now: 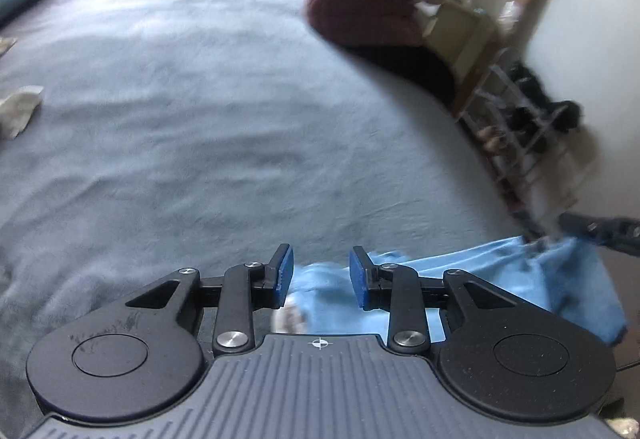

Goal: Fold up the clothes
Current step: 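Carry the folded shirt with both grippers toward the stack of folded clothes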

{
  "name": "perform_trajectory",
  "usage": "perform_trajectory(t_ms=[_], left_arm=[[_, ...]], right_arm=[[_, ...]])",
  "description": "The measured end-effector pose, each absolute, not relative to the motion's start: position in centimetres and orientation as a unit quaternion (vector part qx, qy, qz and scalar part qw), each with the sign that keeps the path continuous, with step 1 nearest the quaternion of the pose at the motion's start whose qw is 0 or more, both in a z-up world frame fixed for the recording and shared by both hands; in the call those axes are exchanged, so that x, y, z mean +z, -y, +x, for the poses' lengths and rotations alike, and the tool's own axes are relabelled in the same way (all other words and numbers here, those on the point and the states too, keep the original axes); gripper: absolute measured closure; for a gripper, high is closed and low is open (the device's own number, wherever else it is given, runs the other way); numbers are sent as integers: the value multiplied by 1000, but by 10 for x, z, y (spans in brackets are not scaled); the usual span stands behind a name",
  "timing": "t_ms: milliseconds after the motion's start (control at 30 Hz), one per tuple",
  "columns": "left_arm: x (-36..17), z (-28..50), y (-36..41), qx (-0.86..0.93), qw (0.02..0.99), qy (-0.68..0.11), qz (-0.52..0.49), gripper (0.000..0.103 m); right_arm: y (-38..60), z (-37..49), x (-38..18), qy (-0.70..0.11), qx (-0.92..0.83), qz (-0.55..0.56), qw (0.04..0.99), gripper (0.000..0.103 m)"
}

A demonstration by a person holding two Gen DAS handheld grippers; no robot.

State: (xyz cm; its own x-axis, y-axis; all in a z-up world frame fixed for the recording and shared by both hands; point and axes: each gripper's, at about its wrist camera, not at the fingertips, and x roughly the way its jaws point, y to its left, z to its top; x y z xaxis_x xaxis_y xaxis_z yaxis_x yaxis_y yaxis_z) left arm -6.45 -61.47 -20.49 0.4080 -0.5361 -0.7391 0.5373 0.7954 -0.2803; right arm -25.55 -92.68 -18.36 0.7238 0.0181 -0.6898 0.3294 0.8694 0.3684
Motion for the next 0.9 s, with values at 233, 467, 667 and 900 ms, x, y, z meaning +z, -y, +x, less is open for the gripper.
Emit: perform_trajectory(t_ms=[233, 467, 667, 900], left_arm=[[-252, -60, 649, -330, 805, -491, 34, 73], [-236, -60, 654, -336, 811, -479, 23, 72], [-228, -67, 657, -305, 822, -478, 47, 72], [-188, -94, 627, -313, 826, -466, 51, 71]], right_arm=[[917, -226, -234, -459, -24, 263, 849, 90], [930, -230, -226, -432, -45, 272, 859, 98], [920, -217, -239, -479, -71, 181, 856, 98], [917, -276, -177, -446, -65, 119, 885, 97]])
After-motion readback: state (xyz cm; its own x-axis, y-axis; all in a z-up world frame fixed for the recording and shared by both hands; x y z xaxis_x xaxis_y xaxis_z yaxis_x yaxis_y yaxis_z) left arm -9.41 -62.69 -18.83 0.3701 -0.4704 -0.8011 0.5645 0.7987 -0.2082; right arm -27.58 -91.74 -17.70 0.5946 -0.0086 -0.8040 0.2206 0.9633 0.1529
